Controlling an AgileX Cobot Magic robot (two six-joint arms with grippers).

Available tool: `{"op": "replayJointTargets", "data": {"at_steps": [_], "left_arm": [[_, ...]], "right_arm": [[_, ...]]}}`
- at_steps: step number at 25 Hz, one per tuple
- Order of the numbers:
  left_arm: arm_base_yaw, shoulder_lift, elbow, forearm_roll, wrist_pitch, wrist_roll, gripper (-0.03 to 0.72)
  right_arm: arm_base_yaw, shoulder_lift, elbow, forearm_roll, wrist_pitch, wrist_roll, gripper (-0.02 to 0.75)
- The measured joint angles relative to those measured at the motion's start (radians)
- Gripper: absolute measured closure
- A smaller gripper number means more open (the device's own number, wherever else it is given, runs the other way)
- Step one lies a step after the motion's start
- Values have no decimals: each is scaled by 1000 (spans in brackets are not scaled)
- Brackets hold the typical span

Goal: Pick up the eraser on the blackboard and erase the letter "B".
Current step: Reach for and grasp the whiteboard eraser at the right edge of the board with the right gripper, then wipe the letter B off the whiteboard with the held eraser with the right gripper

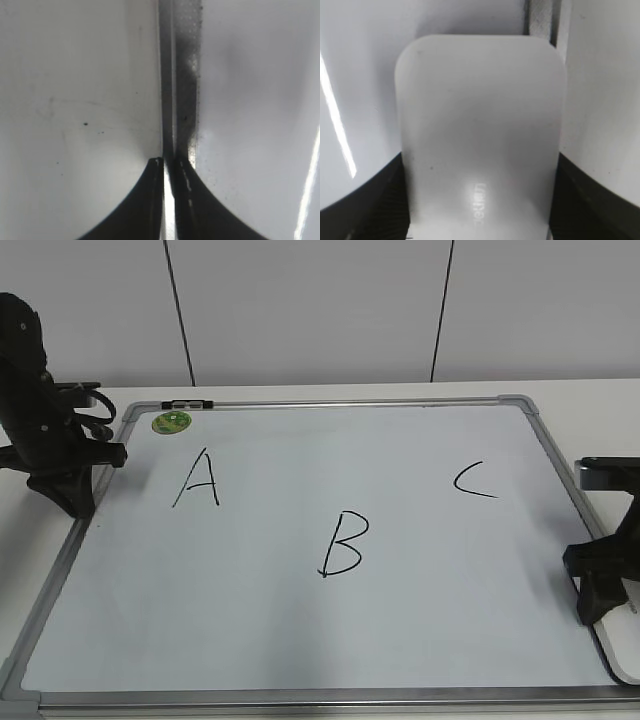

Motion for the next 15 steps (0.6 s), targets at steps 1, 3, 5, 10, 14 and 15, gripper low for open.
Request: {"op": "replayJointTargets", "data": {"at_steps": [1,3,5,10,14,15], "left_arm": [[0,0,0,0,0,0,657],[0,0,0,0,0,0,657],[0,0,0,2,0,0,657],[0,0,0,2,0,0,657],[0,0,0,2,0,0,657],[0,0,0,2,0,0,657]], "right_arm": [[0,0,-3,9,5,0,224],[0,4,-21,15,35,0,225],[0,6,-64,15,95,0,225],[19,14,-212,16,194,0,225],[97,88,-323,16,262,0,225],[119,108,-345,16,268,0,225]]}}
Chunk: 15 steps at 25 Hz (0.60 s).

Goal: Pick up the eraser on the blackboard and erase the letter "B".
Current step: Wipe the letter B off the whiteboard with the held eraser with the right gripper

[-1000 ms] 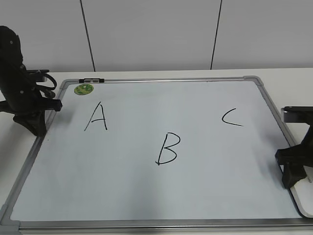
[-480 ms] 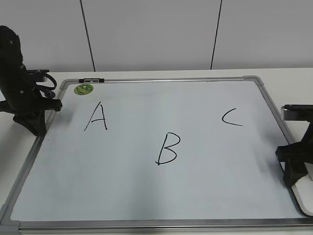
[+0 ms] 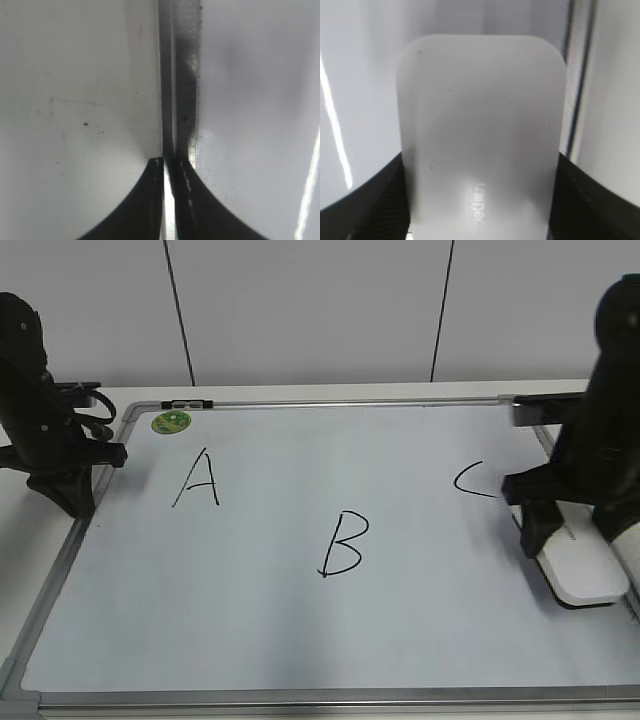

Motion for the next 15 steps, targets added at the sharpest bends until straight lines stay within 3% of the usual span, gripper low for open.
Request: {"op": "replayJointTargets", "data": {"at_steps": [7,15], "left_arm": [[0,0,-2,0,0,0,657],[0,0,-2,0,0,0,657]], "right_arm": [[137,149,-233,16,17,0,225],[216,331,-476,36,91,0,225]]}}
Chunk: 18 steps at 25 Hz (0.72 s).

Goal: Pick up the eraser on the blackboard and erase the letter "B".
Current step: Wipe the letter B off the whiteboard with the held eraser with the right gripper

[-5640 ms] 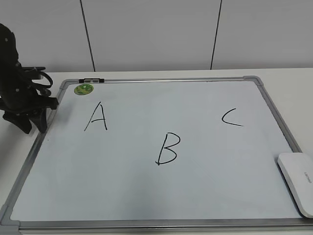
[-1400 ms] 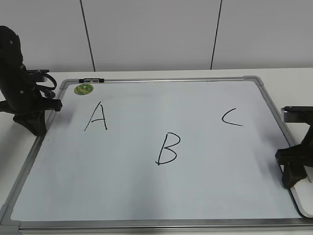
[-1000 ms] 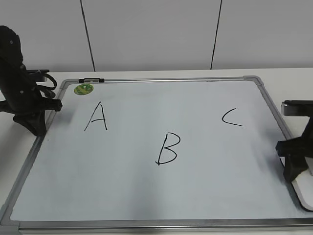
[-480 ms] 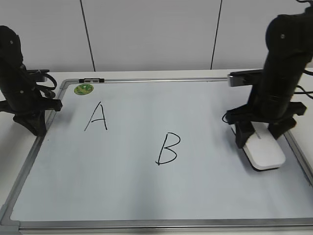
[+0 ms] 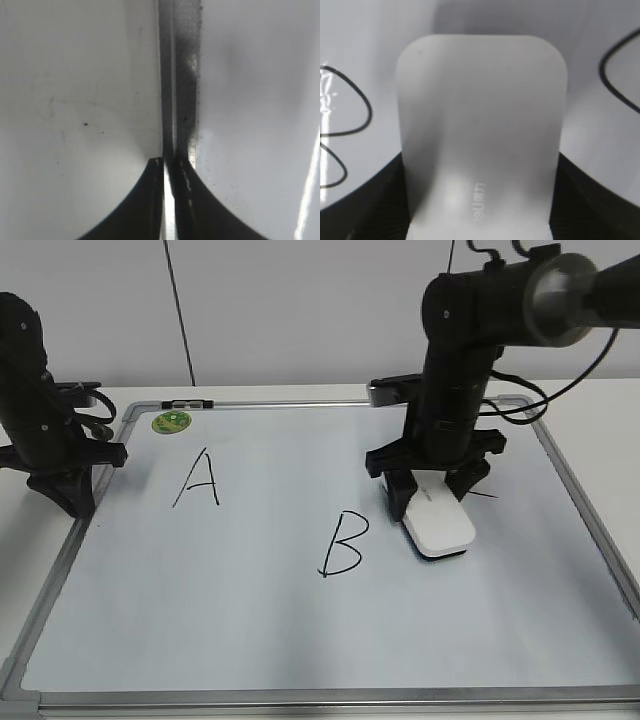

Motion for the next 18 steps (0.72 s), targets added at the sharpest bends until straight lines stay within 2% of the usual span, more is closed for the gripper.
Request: {"op": "replayJointTargets", "data": {"at_steps": [7,18], "left_arm": [[0,0,0,0,0,0,657],[0,0,0,0,0,0,657]], "right_arm": [[56,108,-135,0,50,6,225],[107,121,-152,-41,70,17,225]]}}
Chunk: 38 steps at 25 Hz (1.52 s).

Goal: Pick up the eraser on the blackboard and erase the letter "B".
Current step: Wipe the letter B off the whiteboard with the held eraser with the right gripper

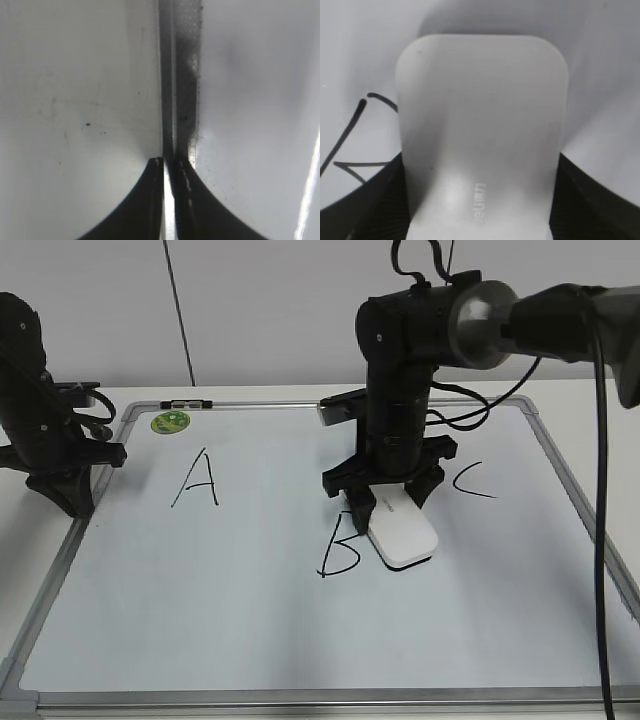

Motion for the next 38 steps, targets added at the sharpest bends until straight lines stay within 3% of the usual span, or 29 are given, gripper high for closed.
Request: {"op": "replayJointTargets", "data": {"at_steps": [18,27,38], "left_arm": [[0,0,0,-12,-2,0,657],[0,0,0,2,-4,0,657],[0,0,0,6,-4,0,657]], "right_arm": [[249,5,0,12,-2,0,225],[237,5,0,-47,-4,71,225],[99,5,-2,-101,-4,105,225]]}}
